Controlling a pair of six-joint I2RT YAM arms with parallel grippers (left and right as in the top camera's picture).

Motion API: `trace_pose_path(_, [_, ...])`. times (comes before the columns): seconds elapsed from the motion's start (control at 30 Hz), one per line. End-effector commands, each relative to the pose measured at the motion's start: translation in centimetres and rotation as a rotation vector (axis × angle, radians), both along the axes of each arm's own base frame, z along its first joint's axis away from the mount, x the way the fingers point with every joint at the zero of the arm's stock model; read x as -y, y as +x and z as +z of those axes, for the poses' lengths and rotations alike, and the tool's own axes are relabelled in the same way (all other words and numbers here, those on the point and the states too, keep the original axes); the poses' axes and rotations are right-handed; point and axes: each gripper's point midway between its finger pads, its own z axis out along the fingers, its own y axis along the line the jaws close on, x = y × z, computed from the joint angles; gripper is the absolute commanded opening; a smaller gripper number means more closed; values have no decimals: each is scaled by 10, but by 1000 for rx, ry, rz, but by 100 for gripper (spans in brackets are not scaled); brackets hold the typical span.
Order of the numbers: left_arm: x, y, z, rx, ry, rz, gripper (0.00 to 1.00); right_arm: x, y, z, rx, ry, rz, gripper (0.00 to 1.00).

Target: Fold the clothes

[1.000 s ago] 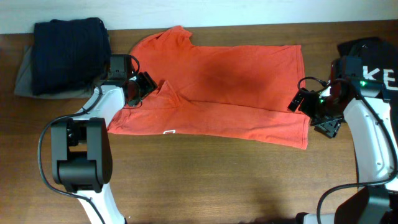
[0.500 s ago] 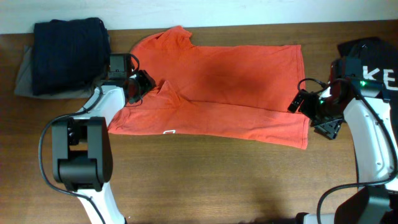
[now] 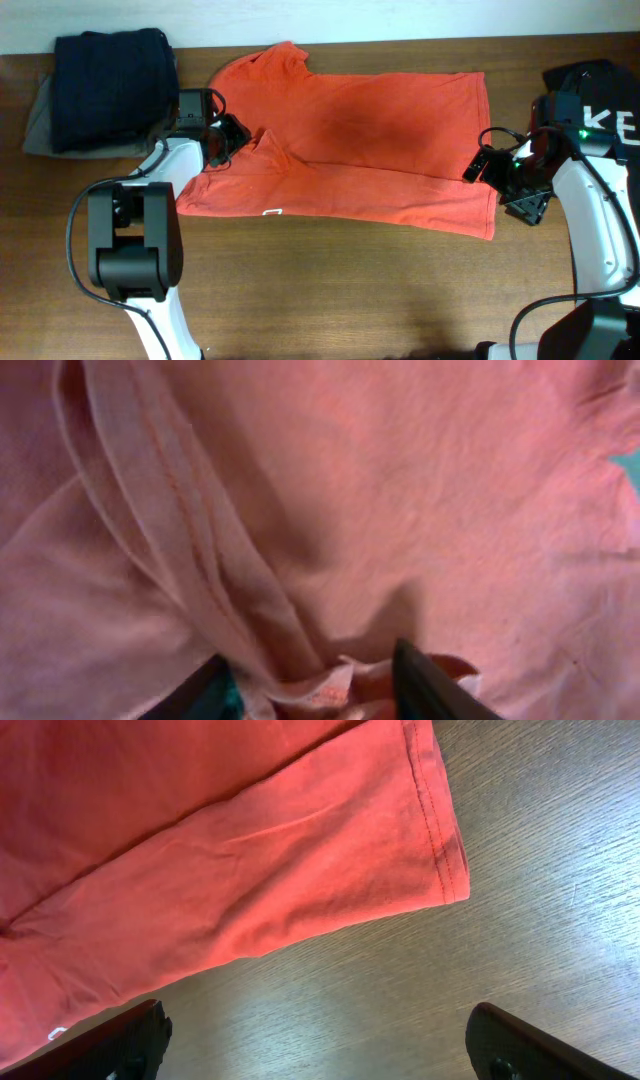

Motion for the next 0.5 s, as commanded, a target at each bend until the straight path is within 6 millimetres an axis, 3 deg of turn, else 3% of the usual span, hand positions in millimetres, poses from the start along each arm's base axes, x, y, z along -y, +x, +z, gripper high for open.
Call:
trace_pose_path(0.0, [0,5,-2,20,-11,-1,39,-3,-1,0,1,11,10,99])
trace_pose_path(0.27, [-3,11,1,46,5,9,11,-3,-1,0,2,11,10,99])
trace_pose_path(0.47, [-9,21,7,95,32,31,6,-3,-1,0,1,11,10,99])
